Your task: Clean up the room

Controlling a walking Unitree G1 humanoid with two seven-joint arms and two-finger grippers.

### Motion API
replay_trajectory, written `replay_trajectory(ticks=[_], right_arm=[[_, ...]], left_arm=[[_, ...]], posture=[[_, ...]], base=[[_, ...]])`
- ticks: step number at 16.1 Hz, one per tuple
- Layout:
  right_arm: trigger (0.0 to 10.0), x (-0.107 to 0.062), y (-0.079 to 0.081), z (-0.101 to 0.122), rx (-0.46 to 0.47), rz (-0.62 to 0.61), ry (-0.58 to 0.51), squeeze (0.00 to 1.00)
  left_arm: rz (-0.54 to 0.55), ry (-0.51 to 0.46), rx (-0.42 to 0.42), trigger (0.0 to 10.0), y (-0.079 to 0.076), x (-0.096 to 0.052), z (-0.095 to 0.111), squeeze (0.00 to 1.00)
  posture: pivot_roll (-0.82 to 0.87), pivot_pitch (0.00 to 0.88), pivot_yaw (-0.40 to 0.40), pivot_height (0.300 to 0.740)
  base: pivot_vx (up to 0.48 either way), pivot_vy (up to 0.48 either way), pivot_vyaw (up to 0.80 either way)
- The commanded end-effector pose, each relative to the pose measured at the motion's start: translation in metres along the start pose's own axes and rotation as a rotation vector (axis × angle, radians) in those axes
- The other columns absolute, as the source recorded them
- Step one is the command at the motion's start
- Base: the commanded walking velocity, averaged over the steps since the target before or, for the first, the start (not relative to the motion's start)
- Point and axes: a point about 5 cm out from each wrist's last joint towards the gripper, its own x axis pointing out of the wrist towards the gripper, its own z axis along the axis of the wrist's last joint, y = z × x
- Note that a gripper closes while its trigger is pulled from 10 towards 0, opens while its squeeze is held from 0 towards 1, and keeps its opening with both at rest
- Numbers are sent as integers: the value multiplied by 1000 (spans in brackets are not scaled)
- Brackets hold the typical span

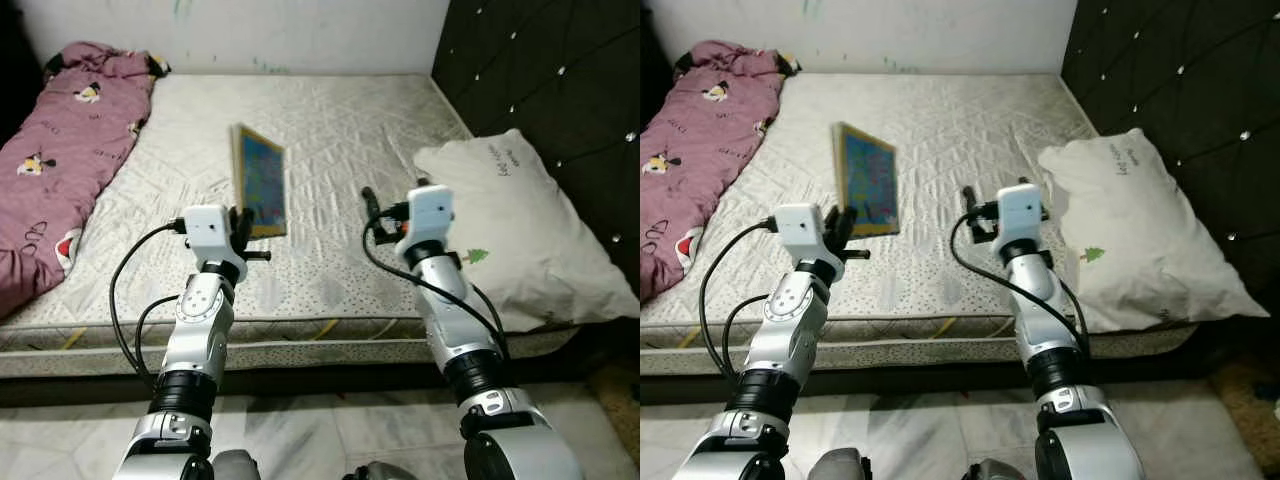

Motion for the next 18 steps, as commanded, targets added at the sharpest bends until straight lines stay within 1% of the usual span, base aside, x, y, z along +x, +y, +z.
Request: replay_trajectory(ticks=[1,5,9,10,13,14,16,18], right_arm=[[10000,3,2,5,8,6,-21,0],[10000,3,0,7,5,2,-30,0],[10000,0,-3,9,11,-1,-40,0],[10000,-3,-3,8,20,-2,-40,0],[10000,-8,-2,6,30,-1,-36,0],[10000,-11,-2,3,27,5,-26,0],[10000,-23,-3,-6,18,0,2,0],[10000,-42,-7,-21,12,-10,51,0]], left_arm=[[-11,-74,11,10000,-1,4,16,0],[-2,-80,14,10000,2,3,17,0],[18,-81,19,10000,7,-4,16,0],[33,-77,12,10000,8,-9,15,0],[48,-79,5,10000,10,-12,17,0],[51,-76,13,10000,10,-15,17,0],[65,-51,42,10000,10,-27,7,0],[81,-8,133,10000,13,-44,-4,0]], posture=[[15,0,-31,740],[15,0,-32,740],[25,0,-30,740],[28,0,-26,740],[36,0,-25,740],[39,0,-24,740],[49,0,-19,740],[54,0,-20,740]], base=[[311,0,0],[327,0,0],[330,0,0],[334,0,0],[281,0,0],[0,0,0],[0,0,0],[0,0,0]])
